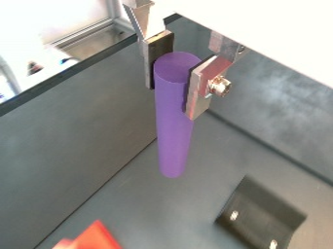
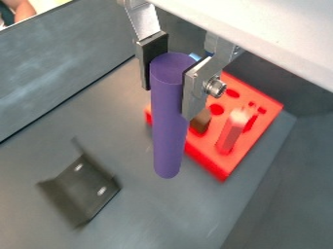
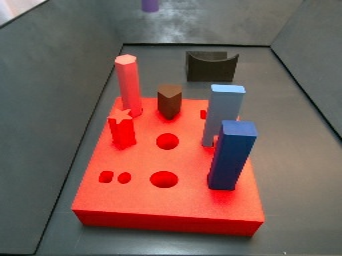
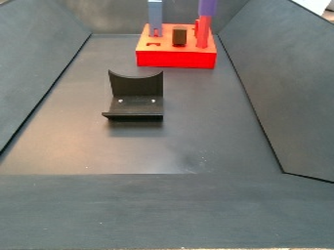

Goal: Pick up the round object. Move up. Move to above the board. Insert the round object.
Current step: Move to above the board, then insert the round object.

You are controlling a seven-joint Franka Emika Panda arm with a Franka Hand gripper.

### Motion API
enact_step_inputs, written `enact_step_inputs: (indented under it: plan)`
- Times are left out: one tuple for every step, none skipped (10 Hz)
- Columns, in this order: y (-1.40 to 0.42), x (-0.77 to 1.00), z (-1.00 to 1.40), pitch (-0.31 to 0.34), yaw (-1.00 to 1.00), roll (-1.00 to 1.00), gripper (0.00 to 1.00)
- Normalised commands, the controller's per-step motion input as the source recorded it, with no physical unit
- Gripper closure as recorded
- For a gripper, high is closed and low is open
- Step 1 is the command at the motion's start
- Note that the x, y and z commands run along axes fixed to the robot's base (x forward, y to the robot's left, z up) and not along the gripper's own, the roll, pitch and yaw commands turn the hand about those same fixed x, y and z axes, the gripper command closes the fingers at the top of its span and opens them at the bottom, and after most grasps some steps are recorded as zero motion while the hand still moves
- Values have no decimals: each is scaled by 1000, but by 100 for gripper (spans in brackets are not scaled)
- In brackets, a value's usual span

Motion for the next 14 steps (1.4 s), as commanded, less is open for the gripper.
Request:
enact_step_inputs:
  plan:
    - [-1000, 185, 53, 218, 120, -7, 100]
    - [-1000, 205, 53, 193, 53, -19, 100]
    - [-1000, 205, 57, 173, 42, 4, 100]
    - [-1000, 217, 64, 138, 26, 2, 100]
    - [-1000, 234, 68, 120, 19, -6, 100]
    - [-935, 233, 67, 113, 17, 15, 100]
    - [-645, 186, 58, 118, 11, 13, 100]
    - [-325, 124, 43, 119, 12, 20, 100]
    - [-174, 92, 30, 99, 13, 23, 100]
    - [-106, 249, -534, -3, 0, 0, 100]
    - [-197, 297, -437, -3, 0, 0, 100]
    - [-277, 289, -317, 0, 0, 0, 100]
    - [-297, 277, -289, 0, 0, 0, 100]
    - [-306, 240, -329, -14, 0, 0, 100]
